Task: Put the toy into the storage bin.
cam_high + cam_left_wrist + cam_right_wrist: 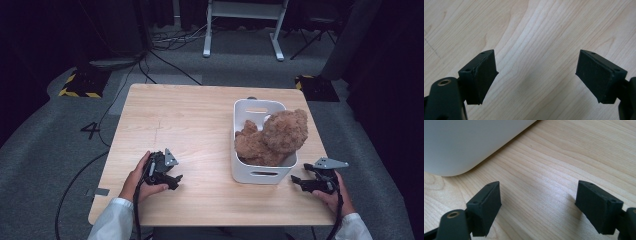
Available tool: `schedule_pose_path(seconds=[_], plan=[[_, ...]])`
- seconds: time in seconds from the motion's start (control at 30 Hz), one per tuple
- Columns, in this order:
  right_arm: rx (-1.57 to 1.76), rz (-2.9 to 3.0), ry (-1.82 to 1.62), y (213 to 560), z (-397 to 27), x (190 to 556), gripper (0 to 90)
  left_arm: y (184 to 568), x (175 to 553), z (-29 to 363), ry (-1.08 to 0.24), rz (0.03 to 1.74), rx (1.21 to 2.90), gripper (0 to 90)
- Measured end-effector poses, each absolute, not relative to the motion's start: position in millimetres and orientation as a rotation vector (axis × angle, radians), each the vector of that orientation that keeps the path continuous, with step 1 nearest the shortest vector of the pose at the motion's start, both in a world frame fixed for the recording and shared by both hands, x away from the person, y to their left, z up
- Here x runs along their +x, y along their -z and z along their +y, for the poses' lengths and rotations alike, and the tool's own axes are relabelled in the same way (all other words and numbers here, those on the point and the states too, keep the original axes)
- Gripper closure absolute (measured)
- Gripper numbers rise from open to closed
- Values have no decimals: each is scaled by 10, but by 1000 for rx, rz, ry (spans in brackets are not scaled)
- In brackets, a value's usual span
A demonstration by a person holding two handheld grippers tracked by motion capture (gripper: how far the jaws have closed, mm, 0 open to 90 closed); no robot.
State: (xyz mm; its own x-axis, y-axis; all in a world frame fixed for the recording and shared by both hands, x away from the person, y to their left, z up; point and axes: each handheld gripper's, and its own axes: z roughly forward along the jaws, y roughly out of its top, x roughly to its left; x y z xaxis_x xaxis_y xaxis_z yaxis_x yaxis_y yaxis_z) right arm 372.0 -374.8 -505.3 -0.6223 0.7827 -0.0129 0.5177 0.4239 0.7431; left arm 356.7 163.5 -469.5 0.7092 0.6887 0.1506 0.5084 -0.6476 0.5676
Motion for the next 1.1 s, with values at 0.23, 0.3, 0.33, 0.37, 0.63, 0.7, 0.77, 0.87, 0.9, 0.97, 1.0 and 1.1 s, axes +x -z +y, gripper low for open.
schedule_pose_path(seconds=[0.23, 0.3, 0.33, 0.37, 0.63, 0.7, 0.77, 0.87, 0.9, 0.97, 1.0, 1.1], plan=[[1116, 2325, -1026, 5053, -3747, 3719, 201, 4779, 3509, 1731, -487, 964, 2355, 169], [1115, 2325, -1027, 5053, -3747, 3720, 201, 4803, 3498, 1765, -470, 974, 2340, 169], [1115, 2324, -1027, 5053, -3747, 3720, 201, 4814, 3492, 1779, -471, 979, 2343, 169], [1115, 2324, -1027, 5053, -3747, 3720, 201, 4834, 3480, 1791, -476, 986, 2335, 169], [1116, 2325, -1027, 5053, -3747, 3720, 201, 4918, 3428, 1863, -448, 1008, 2311, 169], [1115, 2325, -1026, 5053, -3748, 3720, 201, 4934, 3417, 1879, -445, 1012, 2303, 169], [1116, 2325, -1026, 5053, -3748, 3720, 201, 4953, 3409, 1897, -440, 1021, 2303, 169], [1115, 2325, -1026, 5053, -3748, 3720, 201, 4965, 3395, 1931, -432, 1034, 2288, 167], [1116, 2325, -1027, 5053, -3748, 3720, 201, 4968, 3394, 1944, -428, 1035, 2285, 167], [1116, 2325, -1027, 5053, -3748, 3721, 201, 4979, 3387, 1968, -411, 1047, 2270, 167], [1116, 2325, -1027, 5053, -3748, 3721, 201, 4983, 3382, 1981, -406, 1052, 2264, 166], [1117, 2324, -1027, 5053, -3746, 3724, 200, 5008, 3359, 2026, -395, 1071, 2230, 163]])
